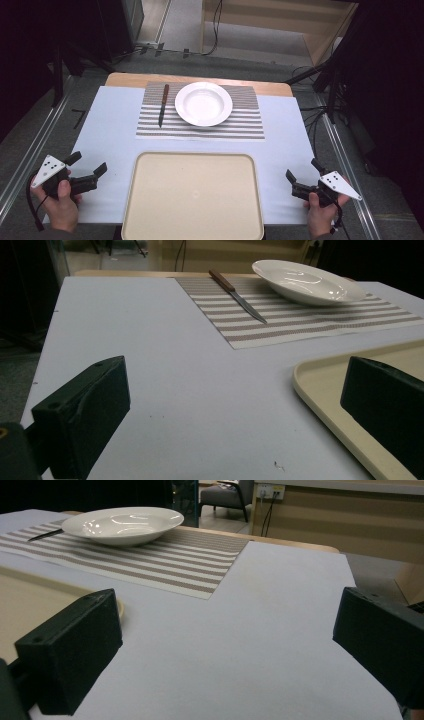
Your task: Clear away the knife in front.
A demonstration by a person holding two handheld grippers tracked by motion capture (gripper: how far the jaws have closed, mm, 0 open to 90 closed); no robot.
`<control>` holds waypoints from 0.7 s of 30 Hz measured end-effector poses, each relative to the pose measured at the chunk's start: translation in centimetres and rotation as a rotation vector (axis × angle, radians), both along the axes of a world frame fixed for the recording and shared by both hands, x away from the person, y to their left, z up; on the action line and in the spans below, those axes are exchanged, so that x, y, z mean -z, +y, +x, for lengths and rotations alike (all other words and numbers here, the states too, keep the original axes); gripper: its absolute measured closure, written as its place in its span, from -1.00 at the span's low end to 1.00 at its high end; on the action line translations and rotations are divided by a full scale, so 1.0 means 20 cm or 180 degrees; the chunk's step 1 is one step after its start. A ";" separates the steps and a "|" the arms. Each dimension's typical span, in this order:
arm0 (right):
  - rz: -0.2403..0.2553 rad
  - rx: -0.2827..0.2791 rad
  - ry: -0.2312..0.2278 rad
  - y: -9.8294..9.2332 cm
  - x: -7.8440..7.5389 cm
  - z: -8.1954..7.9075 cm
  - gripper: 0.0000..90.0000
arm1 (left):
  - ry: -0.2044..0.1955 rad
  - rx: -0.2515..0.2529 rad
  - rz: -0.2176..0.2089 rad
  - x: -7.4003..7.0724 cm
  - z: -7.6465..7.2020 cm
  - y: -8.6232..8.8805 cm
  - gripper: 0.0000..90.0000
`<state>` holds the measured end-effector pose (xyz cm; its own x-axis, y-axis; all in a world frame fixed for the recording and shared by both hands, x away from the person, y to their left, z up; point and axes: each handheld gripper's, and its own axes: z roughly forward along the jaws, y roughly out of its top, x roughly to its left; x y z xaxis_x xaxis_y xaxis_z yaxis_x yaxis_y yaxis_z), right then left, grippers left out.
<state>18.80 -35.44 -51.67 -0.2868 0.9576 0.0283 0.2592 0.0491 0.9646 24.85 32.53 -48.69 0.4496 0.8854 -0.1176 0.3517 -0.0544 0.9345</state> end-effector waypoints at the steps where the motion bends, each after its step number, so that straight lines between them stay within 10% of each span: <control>1: -0.0011 -0.0009 -0.0005 0.00 0.00 0.00 -1.00 | 0.0005 -0.0004 -0.0019 0.00 0.00 0.00 -1.00; 10: -0.0022 -0.0045 -0.0014 0.01 0.00 0.00 -1.00 | -0.0006 -0.0044 -0.0013 -0.06 0.00 -0.03 -1.00; 13: -0.0038 -0.0059 -0.0016 0.01 0.00 -0.01 -1.00 | 0.0088 -0.0014 -0.0216 -0.11 0.02 -0.06 -1.00; 21: -0.0019 -0.0061 -0.0013 0.01 0.00 -0.01 -1.00 | 0.0133 0.0158 -0.0110 -0.17 0.09 -0.17 -1.00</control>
<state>18.66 -35.29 -51.70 -0.3051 0.9521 0.0214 0.2541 0.0598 0.9653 26.65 29.05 -45.21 0.4870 0.8572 -0.1673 0.3882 -0.0409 0.9207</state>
